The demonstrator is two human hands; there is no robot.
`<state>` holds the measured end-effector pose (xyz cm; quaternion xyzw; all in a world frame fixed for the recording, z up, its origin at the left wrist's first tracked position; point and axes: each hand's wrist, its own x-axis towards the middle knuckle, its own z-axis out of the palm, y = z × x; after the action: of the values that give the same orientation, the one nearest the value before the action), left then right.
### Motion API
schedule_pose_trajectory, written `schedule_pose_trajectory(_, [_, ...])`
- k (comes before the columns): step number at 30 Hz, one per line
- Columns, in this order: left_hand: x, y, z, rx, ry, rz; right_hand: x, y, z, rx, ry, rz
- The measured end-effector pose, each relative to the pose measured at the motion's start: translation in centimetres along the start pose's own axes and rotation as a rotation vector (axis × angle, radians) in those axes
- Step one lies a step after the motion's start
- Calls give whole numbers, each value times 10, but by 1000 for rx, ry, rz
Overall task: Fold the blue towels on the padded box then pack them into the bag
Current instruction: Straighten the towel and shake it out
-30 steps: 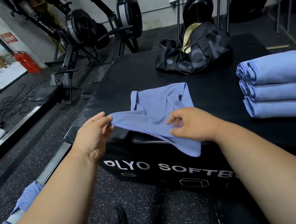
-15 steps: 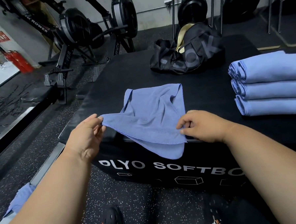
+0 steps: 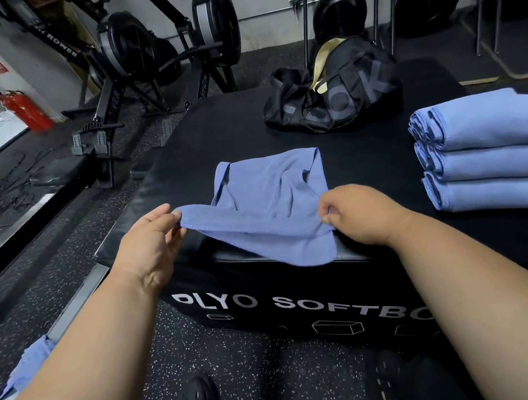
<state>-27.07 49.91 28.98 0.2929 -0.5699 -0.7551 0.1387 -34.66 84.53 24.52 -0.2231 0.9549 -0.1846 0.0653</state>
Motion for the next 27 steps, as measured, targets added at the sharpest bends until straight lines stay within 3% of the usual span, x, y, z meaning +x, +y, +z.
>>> schedule_pose_trajectory(3, [8,-3,11,-37,-21,35,15,15,-6,-51,293,47])
schedule_pose_trajectory(5, [13,-8,22,-15,-33,72,21,22,-12,-14,384,90])
schedule_pose_trajectory(12, [31,-57,5,442,-39,214,14,20,-5,247,177,114])
schedule_pose_trajectory(18, [41,-65,-1,401,-58,202,8,24,-4,412,127,135])
schedule_pose_trajectory(27, [46,-66,-2,346,-89,167,6,24,-5,265,203,112])
